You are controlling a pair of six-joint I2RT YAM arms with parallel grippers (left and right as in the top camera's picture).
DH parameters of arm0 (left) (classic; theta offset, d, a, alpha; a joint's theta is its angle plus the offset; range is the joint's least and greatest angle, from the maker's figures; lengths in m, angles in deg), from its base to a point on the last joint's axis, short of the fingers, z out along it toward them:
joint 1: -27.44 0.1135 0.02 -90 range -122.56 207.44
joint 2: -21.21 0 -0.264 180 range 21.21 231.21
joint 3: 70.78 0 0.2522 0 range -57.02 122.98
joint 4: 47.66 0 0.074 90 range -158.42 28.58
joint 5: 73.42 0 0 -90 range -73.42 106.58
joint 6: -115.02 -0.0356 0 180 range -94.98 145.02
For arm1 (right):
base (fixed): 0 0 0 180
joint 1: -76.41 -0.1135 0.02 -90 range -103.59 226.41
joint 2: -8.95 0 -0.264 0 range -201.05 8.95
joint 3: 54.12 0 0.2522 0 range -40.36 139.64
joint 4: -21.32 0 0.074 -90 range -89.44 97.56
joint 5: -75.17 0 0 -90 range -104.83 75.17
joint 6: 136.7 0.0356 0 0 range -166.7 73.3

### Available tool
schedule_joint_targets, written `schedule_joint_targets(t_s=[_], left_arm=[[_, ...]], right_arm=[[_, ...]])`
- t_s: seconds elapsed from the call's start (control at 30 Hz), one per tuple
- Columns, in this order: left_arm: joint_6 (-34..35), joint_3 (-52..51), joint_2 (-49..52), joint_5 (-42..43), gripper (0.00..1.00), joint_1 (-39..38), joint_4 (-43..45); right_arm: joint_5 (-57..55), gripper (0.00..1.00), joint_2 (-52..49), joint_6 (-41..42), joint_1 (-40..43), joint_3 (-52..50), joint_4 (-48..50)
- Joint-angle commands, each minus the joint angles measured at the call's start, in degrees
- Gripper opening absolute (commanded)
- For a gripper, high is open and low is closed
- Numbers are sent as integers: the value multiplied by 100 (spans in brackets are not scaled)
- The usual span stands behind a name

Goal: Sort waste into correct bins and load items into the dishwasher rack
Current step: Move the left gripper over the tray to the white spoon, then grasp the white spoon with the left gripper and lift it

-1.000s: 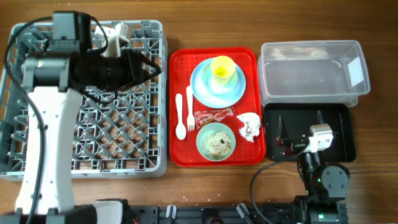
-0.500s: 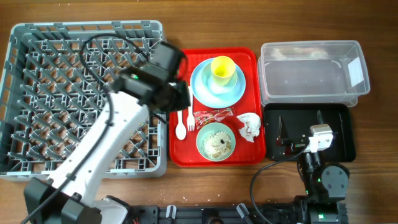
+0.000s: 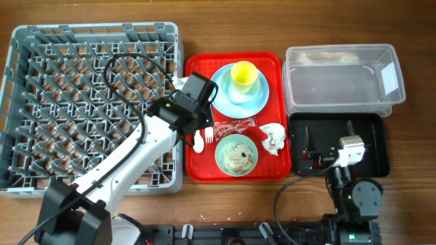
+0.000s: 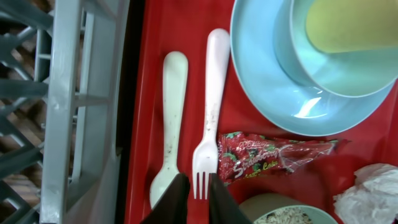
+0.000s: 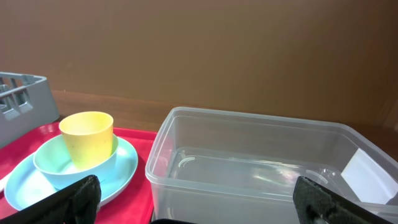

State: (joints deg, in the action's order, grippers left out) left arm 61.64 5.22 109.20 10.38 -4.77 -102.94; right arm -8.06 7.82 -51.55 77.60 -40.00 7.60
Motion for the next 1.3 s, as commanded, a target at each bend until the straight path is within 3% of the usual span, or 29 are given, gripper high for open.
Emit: schedule_joint_targets(t_s=[0.0,0.17,0.23,0.33,0.9,1.17,1.27], left_arm=[[52,-229,44,-76,4,-20,61],[55,-402,170,-76,6,-22,92],[52,-413,219,-90,15,-20,125],[55,-413,372,-101,20,-22,229],[48,-417,964,-107,18,-125,476],[50,-417,970,-1532,20,-767,640],[50,-417,970,-1685,20,-820,640]], right_arm=[[-76,100,17,-59,-26,-7,33],[-76,100,17,-57,-26,-7,33],[-76,100,17,-61,-26,-7,31],[-76,100,17,-59,-26,-7,31],[-76,100,17,-59,-26,-7,31],[-76,100,17,-59,-26,-7,33],[-76,100,17,-59,-26,-7,31]])
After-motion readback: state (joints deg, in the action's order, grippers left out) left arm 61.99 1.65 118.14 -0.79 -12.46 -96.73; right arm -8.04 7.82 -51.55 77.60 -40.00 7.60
